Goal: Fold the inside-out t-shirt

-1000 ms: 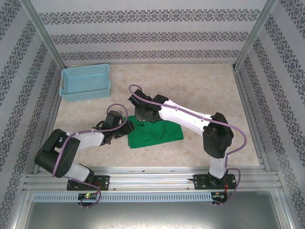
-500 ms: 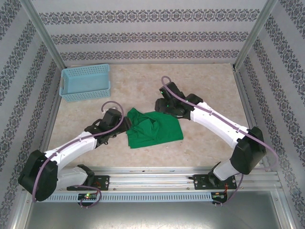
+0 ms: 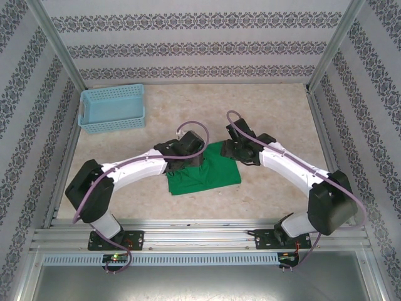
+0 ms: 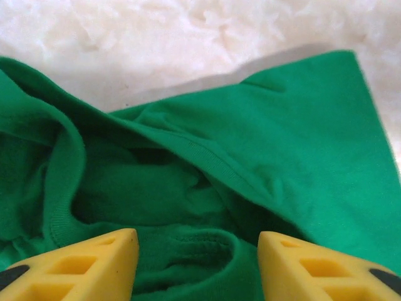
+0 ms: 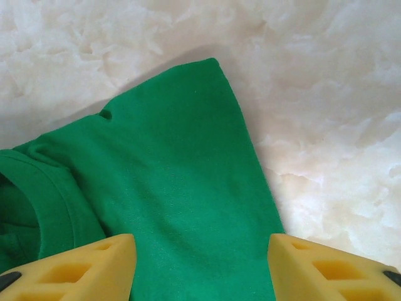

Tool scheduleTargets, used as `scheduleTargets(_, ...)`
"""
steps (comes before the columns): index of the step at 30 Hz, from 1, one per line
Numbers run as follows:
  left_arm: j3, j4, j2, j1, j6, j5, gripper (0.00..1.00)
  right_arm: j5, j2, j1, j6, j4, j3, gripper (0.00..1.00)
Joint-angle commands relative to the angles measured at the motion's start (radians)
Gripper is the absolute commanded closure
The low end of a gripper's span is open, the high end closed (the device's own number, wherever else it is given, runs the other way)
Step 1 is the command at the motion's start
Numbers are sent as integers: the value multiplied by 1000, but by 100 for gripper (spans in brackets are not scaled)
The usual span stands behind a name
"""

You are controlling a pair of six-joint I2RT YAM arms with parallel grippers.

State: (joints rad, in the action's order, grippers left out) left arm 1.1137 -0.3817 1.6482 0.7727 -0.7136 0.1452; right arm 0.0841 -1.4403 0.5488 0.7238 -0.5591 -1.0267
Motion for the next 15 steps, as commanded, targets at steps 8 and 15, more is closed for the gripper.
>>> scheduleTargets(8,-118,-41,-85,14,-21,-4,81,-22,0,-24,-22,39,38,40)
scheduleTargets(15,-382,19,-315,14,-119,66,100,-63,-53,-15,-46,82,2,39)
